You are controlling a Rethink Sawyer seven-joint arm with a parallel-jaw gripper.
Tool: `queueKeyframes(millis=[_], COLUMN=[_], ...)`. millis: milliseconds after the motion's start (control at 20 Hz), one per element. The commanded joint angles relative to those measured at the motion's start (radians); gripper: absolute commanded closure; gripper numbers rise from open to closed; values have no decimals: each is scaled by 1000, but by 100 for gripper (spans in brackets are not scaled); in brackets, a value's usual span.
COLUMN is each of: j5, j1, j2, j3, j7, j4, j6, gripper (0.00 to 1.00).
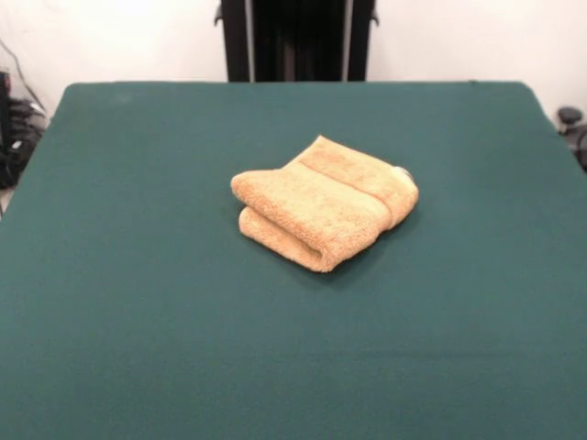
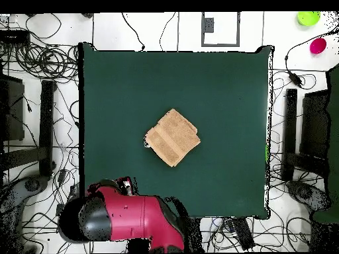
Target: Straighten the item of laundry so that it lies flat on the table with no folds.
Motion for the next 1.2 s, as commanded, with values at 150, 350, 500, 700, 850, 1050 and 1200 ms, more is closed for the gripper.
queueKeyframes(millis=[150, 350, 500, 700, 850, 1050, 1200], j5=[81, 103, 120, 140, 153, 142, 115], j1=[42, 60, 74, 81, 61, 2, -55], j2=[238, 307, 364, 439, 479, 498, 519], j3=[1, -14, -28, -39, -24, 17, 48], j7=[316, 310, 305, 291, 270, 231, 204], j4=[-99, -148, -189, -240, -257, -237, -215], j6=[-157, -191, -220, -262, -294, -335, -383], gripper=[0, 0, 0, 0, 0, 0, 0])
